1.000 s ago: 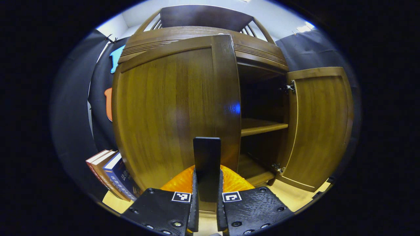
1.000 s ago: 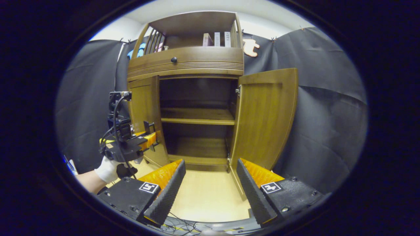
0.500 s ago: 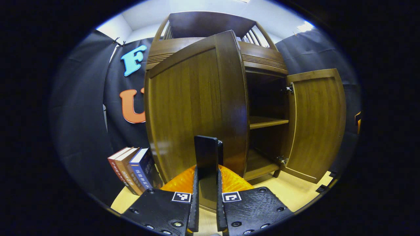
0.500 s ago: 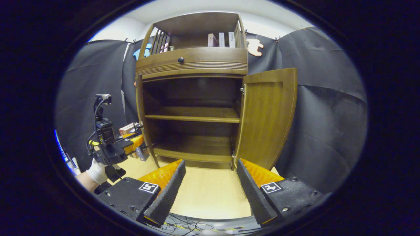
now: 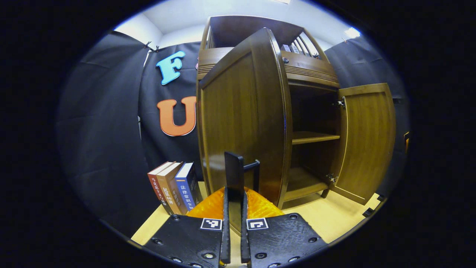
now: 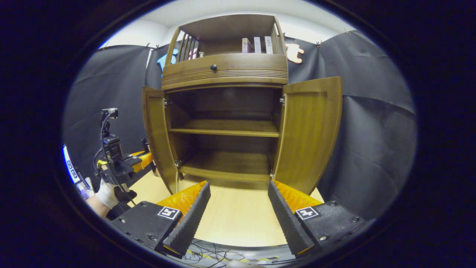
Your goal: Open the right door of the double-door shoe cabinet with the right hand, and open the left door with the left hand.
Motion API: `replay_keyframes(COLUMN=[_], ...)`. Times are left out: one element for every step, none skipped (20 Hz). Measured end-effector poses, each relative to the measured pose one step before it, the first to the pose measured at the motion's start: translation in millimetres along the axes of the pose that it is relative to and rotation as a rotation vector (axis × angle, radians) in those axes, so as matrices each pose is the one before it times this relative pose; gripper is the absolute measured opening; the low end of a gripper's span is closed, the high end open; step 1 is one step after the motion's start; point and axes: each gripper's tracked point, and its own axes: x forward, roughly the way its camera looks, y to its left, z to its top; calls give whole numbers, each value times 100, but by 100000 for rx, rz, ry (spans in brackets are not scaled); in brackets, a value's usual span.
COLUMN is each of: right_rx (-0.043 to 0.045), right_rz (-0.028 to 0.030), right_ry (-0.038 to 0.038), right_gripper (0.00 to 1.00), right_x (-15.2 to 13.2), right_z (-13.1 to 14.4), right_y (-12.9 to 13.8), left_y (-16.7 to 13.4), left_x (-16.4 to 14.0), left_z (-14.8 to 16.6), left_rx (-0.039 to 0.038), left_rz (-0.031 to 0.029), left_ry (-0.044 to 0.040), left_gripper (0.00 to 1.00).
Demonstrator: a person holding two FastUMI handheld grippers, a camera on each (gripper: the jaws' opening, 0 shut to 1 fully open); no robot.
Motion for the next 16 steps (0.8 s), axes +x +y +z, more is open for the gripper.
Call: replay_keyframes(right_rx=[-56, 45, 26, 4, 112, 2, -54, -124, -289, -286, -190, -29, 61, 105, -39, 36], right_rz=[451, 412, 330, 402, 363, 496, 358, 404, 405, 469, 410, 341, 227, 234, 58, 527], right_ry=[30, -50, 59, 75, -2, 92, -8, 45, 318, 447, 453, 398, 446, 413, 455, 123], right_gripper=[98, 98, 98, 98, 98, 98, 98, 98, 98, 98, 98, 98, 98, 98, 98, 98], right_x=[-19, -58, -4, 148, 144, -49, 49, -64, 30, 55, 30, 44, 58, -16, 28, -92], right_z=[10, -52, 24, -55, 92, -73, 54, -93, -113, -203, -112, -153, -75, -207, -57, -21], right_y=[259, 245, 214, 215, 229, 228, 262, 231, 299, 261, 166, 119, 143, 187, 49, 32], left_y=[672, 625, 591, 628, 1142, 958, 870, 988, 903, 588, 191, 333, 498, 394, 399, 395], left_x=[-184, -152, -325, -187, 337, -1214, 415, -22, 2, 95, -25, 106, 117, 78, 37, 18], left_z=[-85, -78, 36, -7, -359, 15, 36, 56, -64, -52, 163, 83, 3, -4, -88, 26], left_rx=[515, -204, -185, -385, -275, -1277, -1696, -1049, -580, -718, -685, 86, 1402, 959, 567, 34], left_rz=[657, 851, 700, 635, 1873, 1290, 417, 764, 88, -1588, -2066, -2149, -2144, -2385, -2176, -2317], left_ry=[-70, 171, -482, 73, 688, -783, 386, -114, -12, 234, -747, -192, -825, -449, -276, -309], left_gripper=[10, 10, 10, 10, 10, 0, 0, 0, 0, 0, 0, 0, 0, 0, 0, 0])
